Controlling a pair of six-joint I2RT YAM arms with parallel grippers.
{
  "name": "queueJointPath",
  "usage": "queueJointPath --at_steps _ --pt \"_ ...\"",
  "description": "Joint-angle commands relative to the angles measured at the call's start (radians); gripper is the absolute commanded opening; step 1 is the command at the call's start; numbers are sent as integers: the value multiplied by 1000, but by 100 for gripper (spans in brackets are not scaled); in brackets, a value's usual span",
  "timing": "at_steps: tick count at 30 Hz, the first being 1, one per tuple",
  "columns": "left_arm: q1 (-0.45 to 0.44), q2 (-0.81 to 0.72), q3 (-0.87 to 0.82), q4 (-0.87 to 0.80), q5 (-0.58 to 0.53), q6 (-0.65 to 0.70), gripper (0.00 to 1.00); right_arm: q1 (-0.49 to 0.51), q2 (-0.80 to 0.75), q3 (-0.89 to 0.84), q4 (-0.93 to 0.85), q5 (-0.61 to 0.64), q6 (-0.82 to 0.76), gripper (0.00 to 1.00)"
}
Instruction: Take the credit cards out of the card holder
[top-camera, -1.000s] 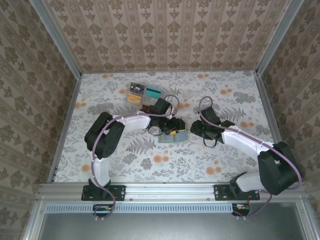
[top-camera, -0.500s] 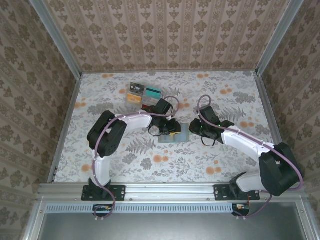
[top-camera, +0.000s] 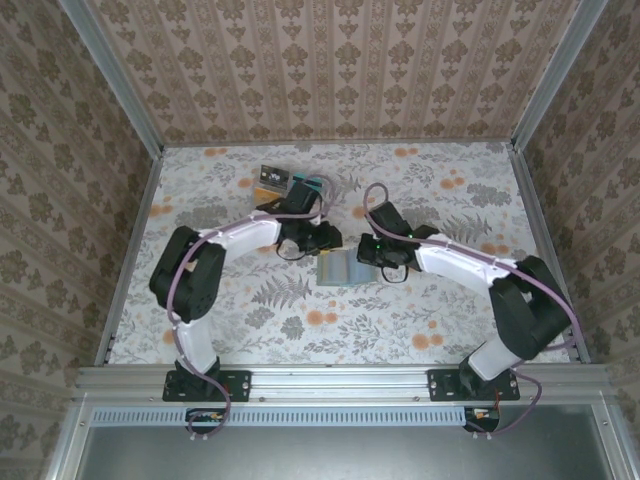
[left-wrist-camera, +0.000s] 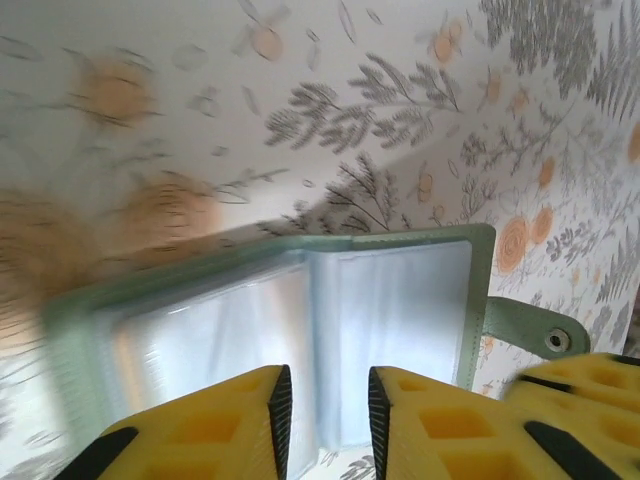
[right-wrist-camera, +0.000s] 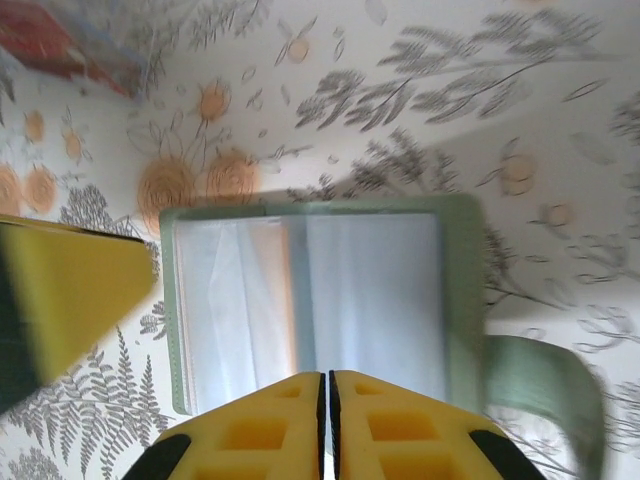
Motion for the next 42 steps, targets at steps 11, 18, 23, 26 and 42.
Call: queueJointPath --at_steps 11,18,23,26,42 --pt "10 -8 -42 -96 -5 65 43 12 154 66 -96 -27 -11 22" --pt "-14 40 -1 -123 -6 75 42 11 184 59 -107 -6 -5 26" --pt "-20 60 22 -150 0 99 41 11 204 56 -108 -3 0 27" --pt "-22 58 26 -163 -12 99 40 11 209 53 -109 1 5 28" --pt "-26 -9 3 -90 -13 65 34 7 229 38 -106 5 10 29"
